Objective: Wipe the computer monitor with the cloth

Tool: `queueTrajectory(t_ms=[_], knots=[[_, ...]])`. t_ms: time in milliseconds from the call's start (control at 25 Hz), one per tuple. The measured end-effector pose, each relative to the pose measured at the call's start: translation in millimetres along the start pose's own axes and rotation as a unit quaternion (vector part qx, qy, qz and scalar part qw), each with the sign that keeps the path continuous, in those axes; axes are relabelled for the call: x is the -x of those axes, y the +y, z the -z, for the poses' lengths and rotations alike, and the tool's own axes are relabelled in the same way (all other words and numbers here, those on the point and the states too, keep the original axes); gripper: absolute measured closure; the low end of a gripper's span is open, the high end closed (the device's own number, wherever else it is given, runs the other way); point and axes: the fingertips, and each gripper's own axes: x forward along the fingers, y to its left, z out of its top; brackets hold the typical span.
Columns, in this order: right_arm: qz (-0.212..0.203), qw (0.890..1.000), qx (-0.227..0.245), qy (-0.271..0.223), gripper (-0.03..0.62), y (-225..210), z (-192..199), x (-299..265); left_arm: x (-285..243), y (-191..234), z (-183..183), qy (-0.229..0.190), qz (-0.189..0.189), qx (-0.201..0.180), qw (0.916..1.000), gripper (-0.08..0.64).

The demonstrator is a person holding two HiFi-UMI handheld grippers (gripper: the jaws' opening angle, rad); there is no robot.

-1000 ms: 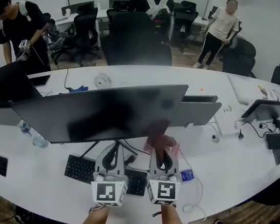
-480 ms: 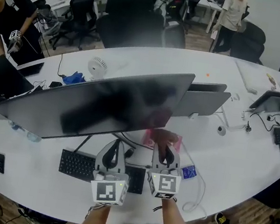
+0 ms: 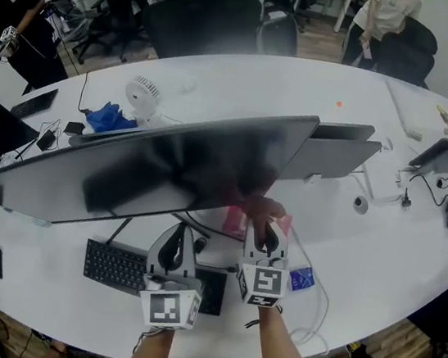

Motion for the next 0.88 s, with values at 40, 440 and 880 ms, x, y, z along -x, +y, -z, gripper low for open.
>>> queueTrajectory(t_ms=[40, 440, 880], knots=[[0.0, 1.0, -0.001, 0.003, 0.514, -1.9, 3.6, -4.2, -2.7, -0.4, 3.0, 0.003, -0.001, 0.001, 1.0, 0.537], [-0.002, 1.0, -0.007, 0.015, 0.515, -13.1, 18.7, -27.3, -18.9, -5.0, 14.2, 0.014, -0.001, 0.002, 0.9999, 0.537], [0.006, 1.0, -0.006, 0.027, 0.515, -11.8, 30.8, -32.8, -13.2, 4.2, 17.8, 0.018, -0.005, 0.003, 0.9998, 0.537]])
